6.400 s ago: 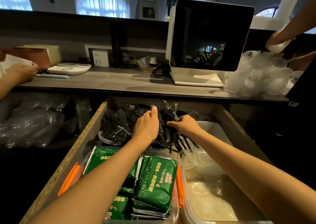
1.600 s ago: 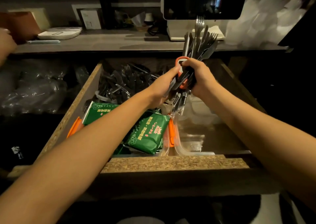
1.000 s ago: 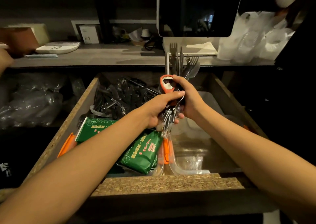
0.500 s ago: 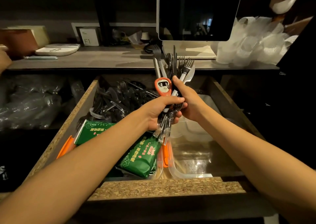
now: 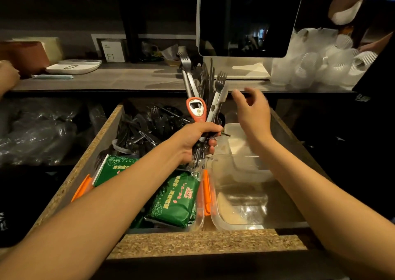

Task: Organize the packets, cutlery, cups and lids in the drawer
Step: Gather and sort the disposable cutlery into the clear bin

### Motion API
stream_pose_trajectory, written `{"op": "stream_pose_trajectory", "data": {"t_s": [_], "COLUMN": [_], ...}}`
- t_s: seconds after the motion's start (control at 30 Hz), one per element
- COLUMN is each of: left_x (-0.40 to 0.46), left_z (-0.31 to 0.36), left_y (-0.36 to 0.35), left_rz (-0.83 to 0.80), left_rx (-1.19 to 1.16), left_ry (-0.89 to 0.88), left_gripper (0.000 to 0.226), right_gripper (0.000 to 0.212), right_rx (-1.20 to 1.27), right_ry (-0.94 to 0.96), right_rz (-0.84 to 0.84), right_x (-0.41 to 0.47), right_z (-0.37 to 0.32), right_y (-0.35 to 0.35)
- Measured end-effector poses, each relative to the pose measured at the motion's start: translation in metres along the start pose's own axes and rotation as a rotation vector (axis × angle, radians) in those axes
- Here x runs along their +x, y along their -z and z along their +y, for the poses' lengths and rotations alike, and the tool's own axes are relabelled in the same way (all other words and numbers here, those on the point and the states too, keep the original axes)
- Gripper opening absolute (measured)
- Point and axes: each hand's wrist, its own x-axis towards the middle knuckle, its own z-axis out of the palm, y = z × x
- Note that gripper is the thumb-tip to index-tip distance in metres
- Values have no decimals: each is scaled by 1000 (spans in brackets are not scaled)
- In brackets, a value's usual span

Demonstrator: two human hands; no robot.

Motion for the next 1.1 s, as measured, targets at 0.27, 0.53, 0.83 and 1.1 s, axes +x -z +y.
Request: {"op": "stream_pose_trajectory", "data": {"t_s": [0.27,0.53,0.83,1.1], "left_x": [-3,-1,0,2], "left_z": [-6,-14,-14,-12], "left_y": [-7,-13,-7,-3], "left_rz": [12,39,48,40], "left_rx": [90,166,163,167], "left_ry": [35,62,33,-18], "left_gripper": [9,10,10,13], "right_gripper": [42,10,9,7], "right_rx": [-420,-310,-88,332], "right_ry": [447,291,226,87], "right_rz": [-399,-417,-432,-396], "right_x": [-4,3,4,4], "right_z": [-12,-12,-6,-1], "right_y": [1,5,-2,1]}}
